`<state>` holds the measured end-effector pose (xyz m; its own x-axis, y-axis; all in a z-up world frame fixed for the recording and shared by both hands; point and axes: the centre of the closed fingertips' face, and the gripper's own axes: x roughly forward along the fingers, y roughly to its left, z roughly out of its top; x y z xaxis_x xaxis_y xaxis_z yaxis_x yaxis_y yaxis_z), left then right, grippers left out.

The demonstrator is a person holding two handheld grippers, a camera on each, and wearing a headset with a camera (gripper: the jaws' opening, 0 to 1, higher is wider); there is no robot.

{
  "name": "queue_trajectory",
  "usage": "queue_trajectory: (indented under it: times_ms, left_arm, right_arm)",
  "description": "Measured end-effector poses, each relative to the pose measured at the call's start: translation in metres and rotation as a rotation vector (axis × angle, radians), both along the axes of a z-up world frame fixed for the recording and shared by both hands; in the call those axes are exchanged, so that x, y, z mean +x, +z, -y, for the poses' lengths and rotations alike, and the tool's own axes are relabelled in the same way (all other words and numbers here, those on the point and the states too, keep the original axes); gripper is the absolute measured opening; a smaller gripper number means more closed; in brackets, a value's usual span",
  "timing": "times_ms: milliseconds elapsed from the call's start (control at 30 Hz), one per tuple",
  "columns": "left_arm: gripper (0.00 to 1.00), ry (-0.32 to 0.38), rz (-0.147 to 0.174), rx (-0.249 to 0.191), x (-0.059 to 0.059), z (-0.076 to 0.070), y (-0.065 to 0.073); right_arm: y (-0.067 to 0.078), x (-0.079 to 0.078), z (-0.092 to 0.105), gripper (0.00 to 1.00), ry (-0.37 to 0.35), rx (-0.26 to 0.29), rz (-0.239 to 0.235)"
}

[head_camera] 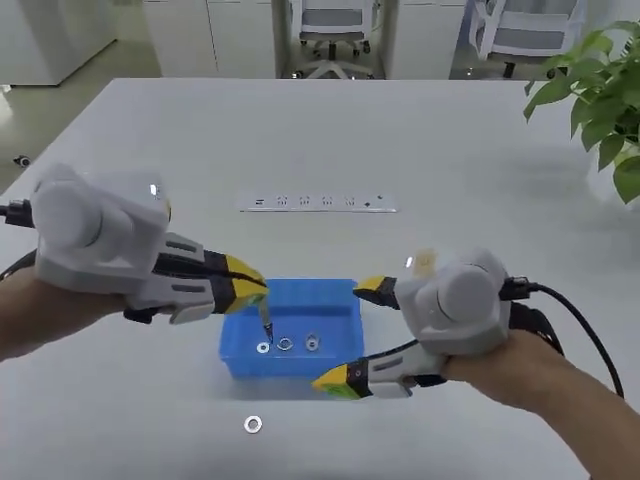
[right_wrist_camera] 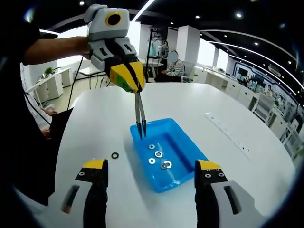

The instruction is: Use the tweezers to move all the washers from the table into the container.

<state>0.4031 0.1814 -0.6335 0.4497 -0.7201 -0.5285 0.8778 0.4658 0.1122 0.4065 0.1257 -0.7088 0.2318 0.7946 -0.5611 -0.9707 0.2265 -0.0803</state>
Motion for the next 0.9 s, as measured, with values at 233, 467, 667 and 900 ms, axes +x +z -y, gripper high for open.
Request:
queue_trajectory:
  times_ms: [233,467,667,900]
  left_arm:
    - [0.05,0.013,-0.009,0.007,-0.011,-0.009,0.003]
    - [0.05,0.026,-0.025,0.006,-0.023,-0.013,-0.004]
    - [0.05,0.032,-0.045,0.0,-0.034,-0.015,-0.014]
    - [0.05,0.039,-0.067,-0.009,-0.044,-0.016,-0.026]
  right_arm:
    - [-0.002,-0.008,0.005,0.84,-0.031,0.009,-0.012]
    - [-0.002,-0.015,0.011,0.9,-0.057,0.029,-0.021]
    - [-0.008,-0.023,0.015,0.96,-0.077,0.047,-0.042]
    - [-0.009,-0.031,0.016,1.0,-0.086,0.083,-0.05]
